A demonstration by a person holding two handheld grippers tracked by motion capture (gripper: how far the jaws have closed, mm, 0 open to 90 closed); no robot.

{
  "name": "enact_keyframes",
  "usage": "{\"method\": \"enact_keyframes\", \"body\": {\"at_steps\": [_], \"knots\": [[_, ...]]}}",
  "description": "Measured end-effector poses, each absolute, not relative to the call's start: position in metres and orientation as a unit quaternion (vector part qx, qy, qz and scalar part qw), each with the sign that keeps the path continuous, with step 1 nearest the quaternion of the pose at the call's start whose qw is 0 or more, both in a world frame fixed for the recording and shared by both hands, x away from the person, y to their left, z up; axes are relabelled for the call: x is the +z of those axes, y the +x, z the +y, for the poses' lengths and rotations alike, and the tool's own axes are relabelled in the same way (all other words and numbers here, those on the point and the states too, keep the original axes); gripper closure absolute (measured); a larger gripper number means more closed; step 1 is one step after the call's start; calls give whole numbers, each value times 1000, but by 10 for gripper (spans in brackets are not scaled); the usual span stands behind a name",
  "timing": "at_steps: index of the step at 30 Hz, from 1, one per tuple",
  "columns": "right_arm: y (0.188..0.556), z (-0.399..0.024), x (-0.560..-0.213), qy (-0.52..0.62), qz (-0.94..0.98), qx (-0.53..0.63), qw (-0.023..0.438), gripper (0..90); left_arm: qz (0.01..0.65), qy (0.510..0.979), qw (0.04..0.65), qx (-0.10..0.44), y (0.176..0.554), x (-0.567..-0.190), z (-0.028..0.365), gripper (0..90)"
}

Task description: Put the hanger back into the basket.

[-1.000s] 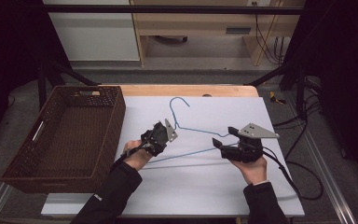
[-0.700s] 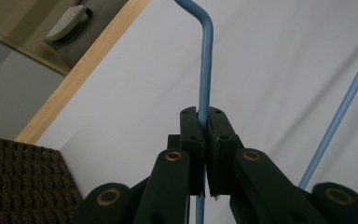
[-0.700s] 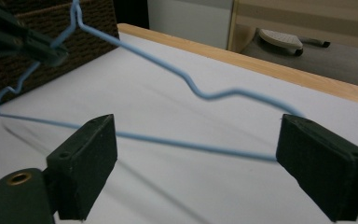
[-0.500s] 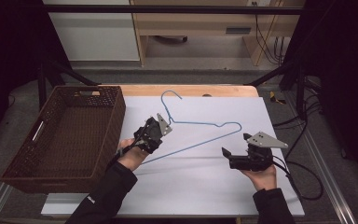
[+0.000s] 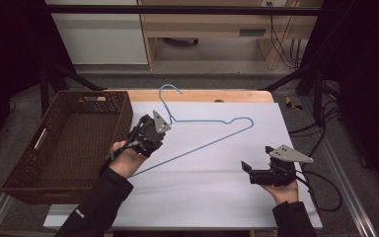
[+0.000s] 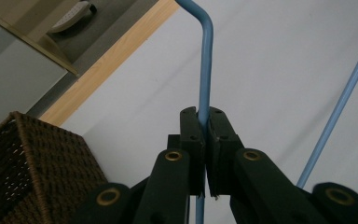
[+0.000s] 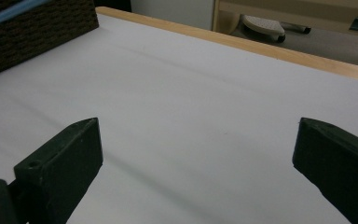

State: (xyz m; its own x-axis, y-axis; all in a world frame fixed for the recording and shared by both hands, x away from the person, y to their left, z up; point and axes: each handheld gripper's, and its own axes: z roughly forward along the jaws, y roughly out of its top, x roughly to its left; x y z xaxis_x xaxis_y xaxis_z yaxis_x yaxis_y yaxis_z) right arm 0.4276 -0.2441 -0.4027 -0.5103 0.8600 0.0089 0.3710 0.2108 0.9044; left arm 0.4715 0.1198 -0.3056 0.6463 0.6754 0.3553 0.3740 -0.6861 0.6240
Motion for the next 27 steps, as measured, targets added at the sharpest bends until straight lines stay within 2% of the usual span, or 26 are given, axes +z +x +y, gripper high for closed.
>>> {"method": "enact_keyframes", "body": {"at_steps": [14, 27], "knots": [[427, -248, -405, 422, 733, 467, 256, 13, 320, 849, 273, 320, 461, -259, 158, 867], [426, -249, -404, 424, 731, 469, 257, 13, 352, 831, 260, 343, 468, -240, 201, 867]]}}
